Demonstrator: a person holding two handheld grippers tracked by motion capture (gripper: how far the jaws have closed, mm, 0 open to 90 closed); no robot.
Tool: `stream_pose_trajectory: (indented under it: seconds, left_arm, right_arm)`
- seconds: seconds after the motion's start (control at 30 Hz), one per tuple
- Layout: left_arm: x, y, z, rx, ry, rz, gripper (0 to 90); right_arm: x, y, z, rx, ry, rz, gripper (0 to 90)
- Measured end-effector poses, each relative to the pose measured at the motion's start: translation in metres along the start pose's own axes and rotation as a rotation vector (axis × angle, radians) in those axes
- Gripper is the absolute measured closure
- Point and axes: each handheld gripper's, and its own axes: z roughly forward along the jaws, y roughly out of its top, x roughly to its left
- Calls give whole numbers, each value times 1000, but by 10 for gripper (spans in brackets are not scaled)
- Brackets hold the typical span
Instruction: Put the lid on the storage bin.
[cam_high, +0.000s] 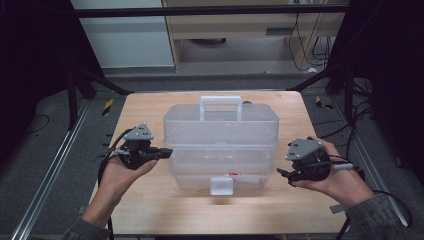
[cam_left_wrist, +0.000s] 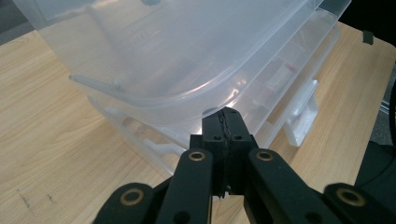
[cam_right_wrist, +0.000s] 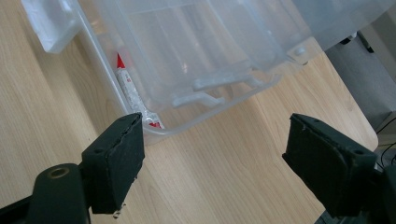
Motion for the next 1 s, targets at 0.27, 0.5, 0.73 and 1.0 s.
stream_pose_trajectory:
  seconds: [0.27,0.5,0.73,1.0]
  left_arm:
    - [-2,-7,-3,0,15,1,895]
    - [-2,-14,-5,4,20,-1,895]
    - [-2,-19,-5,6,23,-5,895]
    - [-1,-25,-4,6,24,-17,895]
  right_arm:
    - [-2,-6,-1,8,-6,14,192]
    - [-2,-11,-2,15,-15,21,188]
    - [-3,-16,-1,25,-15,32,185]
    - [-4,-18,1,32,-15,39,185]
